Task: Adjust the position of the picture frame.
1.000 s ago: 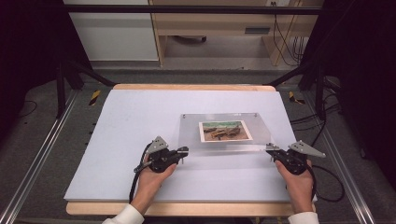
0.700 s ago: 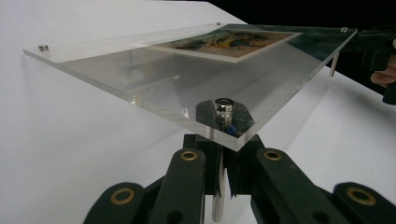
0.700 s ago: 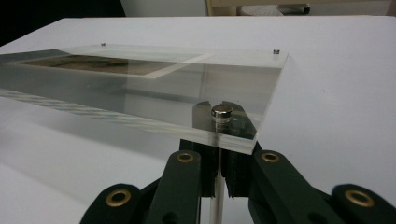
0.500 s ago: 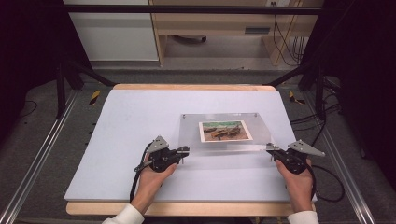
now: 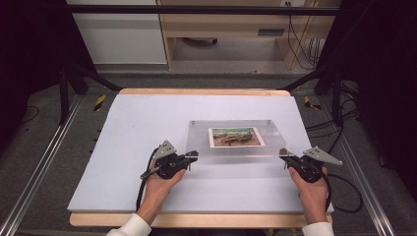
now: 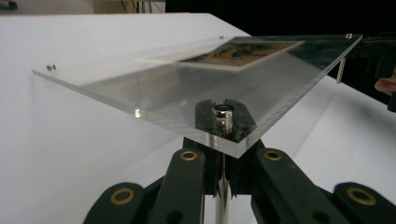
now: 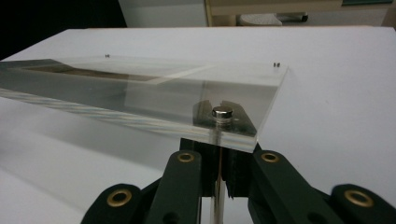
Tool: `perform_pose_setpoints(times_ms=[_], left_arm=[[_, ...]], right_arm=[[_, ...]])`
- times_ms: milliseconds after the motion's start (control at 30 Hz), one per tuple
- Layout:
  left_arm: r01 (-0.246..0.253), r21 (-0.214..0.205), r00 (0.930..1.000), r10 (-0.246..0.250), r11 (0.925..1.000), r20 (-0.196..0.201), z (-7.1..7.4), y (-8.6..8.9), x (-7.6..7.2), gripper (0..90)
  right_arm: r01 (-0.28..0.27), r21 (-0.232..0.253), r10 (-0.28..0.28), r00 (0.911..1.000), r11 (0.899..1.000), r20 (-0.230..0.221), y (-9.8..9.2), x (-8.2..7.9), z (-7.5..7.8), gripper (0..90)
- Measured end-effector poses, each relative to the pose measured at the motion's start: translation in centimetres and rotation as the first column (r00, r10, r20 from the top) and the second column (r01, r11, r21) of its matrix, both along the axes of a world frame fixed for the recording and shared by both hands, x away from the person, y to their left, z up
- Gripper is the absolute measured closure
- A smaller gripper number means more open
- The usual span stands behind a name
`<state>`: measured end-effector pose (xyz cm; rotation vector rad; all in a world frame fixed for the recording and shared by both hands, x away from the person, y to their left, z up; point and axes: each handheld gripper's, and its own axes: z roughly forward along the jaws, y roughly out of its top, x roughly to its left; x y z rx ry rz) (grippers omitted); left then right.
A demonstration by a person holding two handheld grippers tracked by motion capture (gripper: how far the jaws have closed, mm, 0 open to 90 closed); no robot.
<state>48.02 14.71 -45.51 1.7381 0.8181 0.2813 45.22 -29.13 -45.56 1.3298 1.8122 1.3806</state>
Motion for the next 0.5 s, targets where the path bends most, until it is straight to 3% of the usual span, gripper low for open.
perform_pose_setpoints(times_ms=[500], left_arm=[[-0.054,-0.038,0.9983,0.055,0.9978,0.018,1.7,3.7,0.1,83.8]], right_arm=[[-0.016,-0.012,0.017,0.9992,1.000,0.036,3.8,0.2,2.1,84.8]])
